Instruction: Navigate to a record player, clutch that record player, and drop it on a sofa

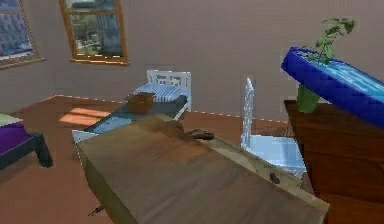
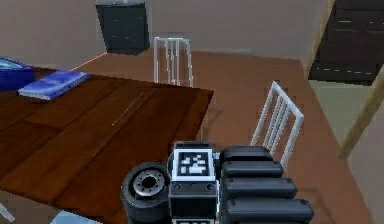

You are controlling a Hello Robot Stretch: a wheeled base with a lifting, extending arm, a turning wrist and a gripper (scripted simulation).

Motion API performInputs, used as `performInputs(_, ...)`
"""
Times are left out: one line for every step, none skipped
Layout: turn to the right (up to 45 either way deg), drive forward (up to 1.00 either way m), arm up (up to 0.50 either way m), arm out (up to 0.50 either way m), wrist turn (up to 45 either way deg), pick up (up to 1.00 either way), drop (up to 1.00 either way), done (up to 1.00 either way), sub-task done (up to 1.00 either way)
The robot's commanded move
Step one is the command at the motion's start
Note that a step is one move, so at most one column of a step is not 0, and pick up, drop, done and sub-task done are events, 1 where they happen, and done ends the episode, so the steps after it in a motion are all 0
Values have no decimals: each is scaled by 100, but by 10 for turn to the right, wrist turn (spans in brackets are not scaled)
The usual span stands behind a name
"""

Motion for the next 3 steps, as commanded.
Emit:
performInputs(450, 0, 0, 0, 0, 0, 0, 0, 0)
performInputs(450, 0, 0, 0, 0, 0, 0, 0, 0)
performInputs(450, 0, 0, 0, 0, 0, 0, 0, 0)
